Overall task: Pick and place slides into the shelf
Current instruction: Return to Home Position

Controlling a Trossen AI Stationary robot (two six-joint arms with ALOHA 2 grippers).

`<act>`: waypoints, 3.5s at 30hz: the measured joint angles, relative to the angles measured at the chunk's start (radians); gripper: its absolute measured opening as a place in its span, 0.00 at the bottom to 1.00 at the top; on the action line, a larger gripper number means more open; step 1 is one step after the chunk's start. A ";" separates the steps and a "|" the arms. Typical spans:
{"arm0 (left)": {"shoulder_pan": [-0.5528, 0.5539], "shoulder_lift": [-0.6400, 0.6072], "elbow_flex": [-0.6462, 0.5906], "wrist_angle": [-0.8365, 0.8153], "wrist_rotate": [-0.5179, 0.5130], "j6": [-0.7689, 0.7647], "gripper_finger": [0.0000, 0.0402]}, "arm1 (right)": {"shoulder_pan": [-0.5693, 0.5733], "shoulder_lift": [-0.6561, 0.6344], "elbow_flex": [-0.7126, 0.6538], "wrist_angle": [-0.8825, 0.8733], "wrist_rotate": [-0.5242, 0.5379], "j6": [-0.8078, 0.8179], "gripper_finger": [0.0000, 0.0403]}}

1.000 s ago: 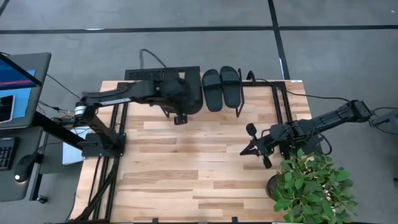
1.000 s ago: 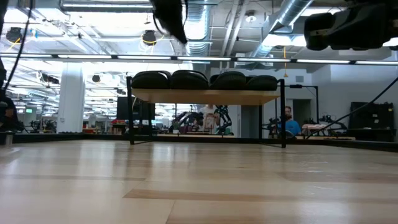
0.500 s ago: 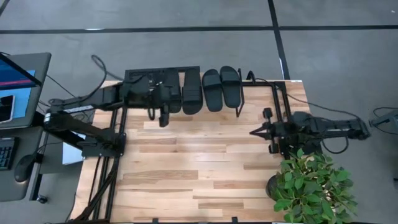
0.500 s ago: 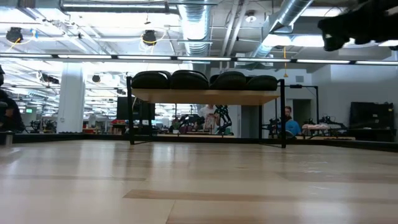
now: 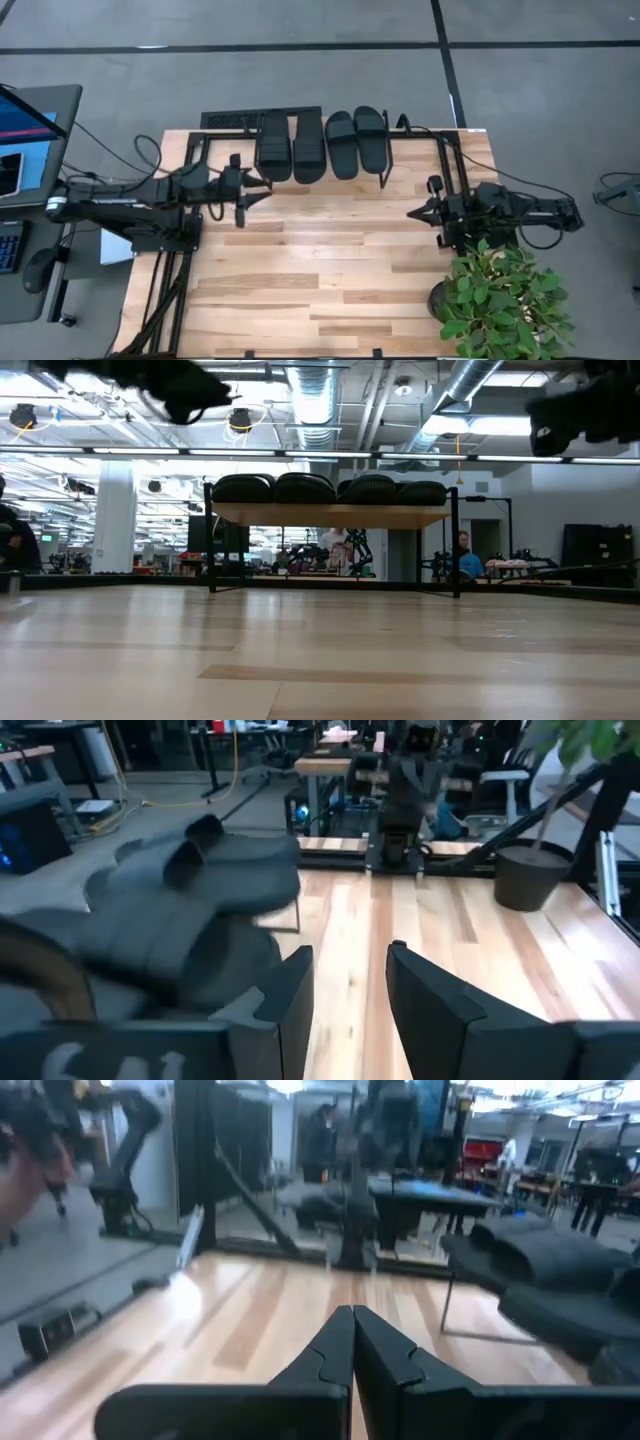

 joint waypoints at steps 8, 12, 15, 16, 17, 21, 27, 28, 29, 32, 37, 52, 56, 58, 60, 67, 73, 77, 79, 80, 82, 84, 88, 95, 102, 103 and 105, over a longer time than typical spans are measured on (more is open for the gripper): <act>-0.105 -0.244 -0.255 0.061 -0.075 -0.025 0.29 | 0.014 -0.039 0.002 -0.026 0.000 0.011 0.00; -0.182 -0.402 -0.338 0.063 -0.150 -0.022 0.29 | 0.019 -0.039 0.001 -0.043 0.002 0.011 0.00; -0.229 -0.515 -0.393 0.053 -0.175 -0.025 0.29 | 0.019 -0.039 0.001 -0.044 0.006 0.016 0.00; -0.242 -0.549 -0.409 0.044 -0.177 -0.031 0.29 | 0.019 -0.039 0.001 -0.045 0.008 0.021 0.00; -0.253 -0.580 -0.428 0.036 -0.178 -0.036 0.29 | 0.019 -0.039 0.001 -0.046 0.008 0.027 0.00; -0.288 -0.673 -0.498 0.013 -0.187 -0.054 0.29 | 0.016 -0.039 0.001 -0.046 0.010 0.035 0.00; -0.316 -0.737 -0.575 0.088 -0.159 -0.060 0.29 | 0.016 -0.039 0.001 -0.053 0.011 0.044 0.00; -0.322 -0.736 -0.575 0.091 -0.138 -0.058 0.29 | 0.016 -0.039 0.002 -0.053 0.011 0.046 0.00; -0.328 -0.736 -0.575 0.085 -0.134 -0.057 0.29 | 0.016 -0.039 0.002 -0.054 0.012 0.048 0.00; -0.339 -0.736 -0.575 0.075 -0.170 -0.056 0.29 | 0.016 -0.039 0.002 -0.055 0.030 0.069 0.00; -0.345 -0.731 -0.576 0.075 -0.175 -0.043 0.29 | 0.016 -0.039 0.002 -0.069 0.031 0.080 0.00; -0.345 -0.730 -0.577 0.073 -0.162 -0.038 0.29 | 0.016 -0.039 0.002 -0.147 0.134 0.174 0.00; -0.345 -0.730 -0.578 0.073 -0.162 -0.042 0.29 | 0.016 -0.039 0.002 -0.168 0.134 0.174 0.00; -0.345 -0.730 -0.578 0.073 -0.162 -0.032 0.29 | 0.016 -0.039 0.002 -0.173 0.134 0.174 0.00; -0.345 -0.730 -0.578 0.073 -0.162 -0.029 0.29 | 0.016 -0.039 0.002 -0.185 0.134 0.174 0.00; -0.345 -0.730 -0.578 0.073 -0.162 -0.023 0.29 | 0.016 -0.039 0.002 -0.187 0.134 0.175 0.00; -0.345 -0.730 -0.578 0.073 -0.162 -0.022 0.29 | 0.016 -0.039 0.002 -0.187 0.134 0.175 0.00; -0.345 -0.730 -0.578 0.073 -0.161 -0.013 0.29 | 0.016 -0.038 0.002 -0.187 0.134 0.174 0.00; -0.345 -0.730 -0.579 0.073 -0.161 -0.010 0.29 | 0.016 -0.039 0.002 -0.187 0.134 0.174 0.00; -0.345 -0.730 -0.579 0.073 -0.161 -0.013 0.29 | 0.016 -0.039 0.002 -0.187 0.134 0.174 0.00; -0.345 -0.730 -0.579 0.073 -0.161 -0.020 0.29 | 0.016 -0.039 0.002 -0.187 0.134 0.175 0.00; -0.345 -0.730 -0.579 0.073 -0.161 -0.017 0.29 | 0.016 -0.039 0.002 -0.187 0.134 0.175 0.00; -0.345 -0.730 -0.579 0.073 -0.161 -0.013 0.29 | 0.016 -0.039 0.002 -0.187 0.134 0.174 0.00; -0.345 -0.730 -0.579 0.073 -0.161 -0.003 0.29 | 0.016 -0.039 0.002 -0.187 0.134 0.174 0.00; -0.345 -0.730 -0.579 0.073 -0.161 -0.009 0.29 | 0.016 -0.039 0.002 -0.187 0.134 0.174 0.00; -0.345 -0.730 -0.579 0.073 -0.161 -0.005 0.29 | 0.016 -0.039 0.002 -0.187 0.133 0.175 0.00; -0.345 -0.730 -0.579 0.073 -0.161 -0.002 0.29 | 0.016 -0.039 0.002 -0.187 0.133 0.174 0.00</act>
